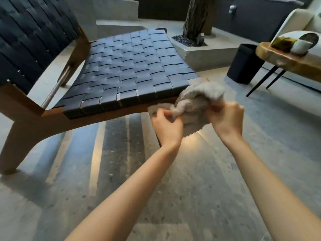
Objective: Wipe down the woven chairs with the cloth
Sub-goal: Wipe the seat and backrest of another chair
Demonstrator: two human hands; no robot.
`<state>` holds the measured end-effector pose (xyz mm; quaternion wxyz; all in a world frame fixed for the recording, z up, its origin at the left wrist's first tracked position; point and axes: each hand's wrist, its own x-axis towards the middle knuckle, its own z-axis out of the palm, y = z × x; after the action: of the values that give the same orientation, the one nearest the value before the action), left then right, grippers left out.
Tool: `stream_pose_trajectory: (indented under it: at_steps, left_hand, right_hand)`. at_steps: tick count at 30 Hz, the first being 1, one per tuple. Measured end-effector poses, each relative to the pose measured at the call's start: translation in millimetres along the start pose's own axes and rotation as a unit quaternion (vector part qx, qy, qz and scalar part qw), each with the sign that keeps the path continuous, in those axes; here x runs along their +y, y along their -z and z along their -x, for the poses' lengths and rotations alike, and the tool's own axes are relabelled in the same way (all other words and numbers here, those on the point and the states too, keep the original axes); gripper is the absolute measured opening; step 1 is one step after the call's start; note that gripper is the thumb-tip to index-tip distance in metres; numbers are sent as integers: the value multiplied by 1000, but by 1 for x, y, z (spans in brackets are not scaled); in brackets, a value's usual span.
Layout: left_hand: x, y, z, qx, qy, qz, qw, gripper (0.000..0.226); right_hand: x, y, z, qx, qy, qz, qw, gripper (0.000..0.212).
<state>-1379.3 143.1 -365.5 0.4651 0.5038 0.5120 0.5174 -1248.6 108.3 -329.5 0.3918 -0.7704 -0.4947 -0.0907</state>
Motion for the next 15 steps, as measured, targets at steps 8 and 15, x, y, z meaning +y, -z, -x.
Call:
stream_pose_trajectory:
  at_steps: [8, 15]
  left_hand:
    - [-70, 73, 22, 80, 91, -6, 993, 19]
    - [-52, 70, -6, 89, 37, 39, 995, 18]
  right_hand:
    - [11, -39, 43, -400, -76, -8, 913, 44]
    - [-8, -58, 44, -126, -14, -74, 989, 23]
